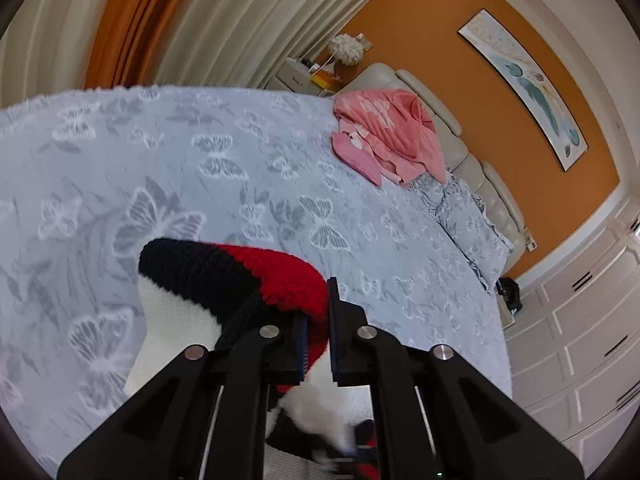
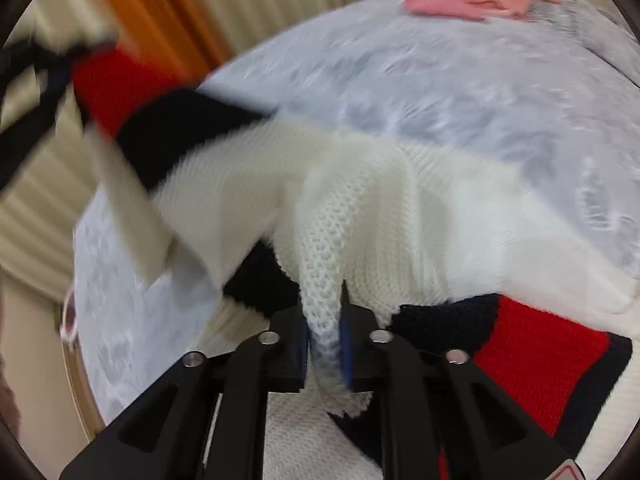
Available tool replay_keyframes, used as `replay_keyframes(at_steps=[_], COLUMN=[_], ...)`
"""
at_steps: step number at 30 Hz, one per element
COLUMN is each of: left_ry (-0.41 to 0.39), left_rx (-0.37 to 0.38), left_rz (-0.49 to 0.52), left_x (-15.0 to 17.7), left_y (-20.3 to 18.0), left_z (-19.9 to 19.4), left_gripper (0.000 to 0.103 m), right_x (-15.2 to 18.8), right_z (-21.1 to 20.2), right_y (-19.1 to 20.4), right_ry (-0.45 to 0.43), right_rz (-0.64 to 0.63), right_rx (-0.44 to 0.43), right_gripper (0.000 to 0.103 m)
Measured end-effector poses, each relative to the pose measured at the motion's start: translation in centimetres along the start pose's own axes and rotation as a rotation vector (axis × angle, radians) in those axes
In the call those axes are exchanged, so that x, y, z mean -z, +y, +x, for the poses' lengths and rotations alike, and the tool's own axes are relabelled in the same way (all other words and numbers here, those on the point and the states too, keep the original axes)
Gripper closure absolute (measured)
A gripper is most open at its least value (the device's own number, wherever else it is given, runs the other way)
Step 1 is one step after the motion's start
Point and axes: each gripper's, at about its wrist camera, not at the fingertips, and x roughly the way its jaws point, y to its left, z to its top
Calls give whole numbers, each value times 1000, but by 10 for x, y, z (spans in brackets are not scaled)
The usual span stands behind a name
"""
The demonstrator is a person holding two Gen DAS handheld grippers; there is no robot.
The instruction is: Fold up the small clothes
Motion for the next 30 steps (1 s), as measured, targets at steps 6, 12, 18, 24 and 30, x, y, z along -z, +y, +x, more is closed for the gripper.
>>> replay_keyframes(at_steps=[6, 12, 18, 24, 30], left_ry=[23, 55, 104, 453, 589], left_rx=[75, 117, 218, 322, 207], left_rz=[86, 187, 355, 553, 525], left_x=[14, 42, 94, 239, 311], left_y=[-32, -82, -151, -201, -142], left_z=[-5, 1, -8, 15, 0], left_gripper=[97, 97, 96, 60, 57], right_x=[49, 182, 202, 223, 218], right_z=[-67, -111, -163, -211, -220], right_y=[-29, -165, -176, -167, -143], right_ry=[-180, -72, -171, -280, -256], right_rz=[167, 518, 587, 613, 470], right_rx=[38, 489, 524, 451, 343], right_gripper=[77, 76, 70, 54, 44])
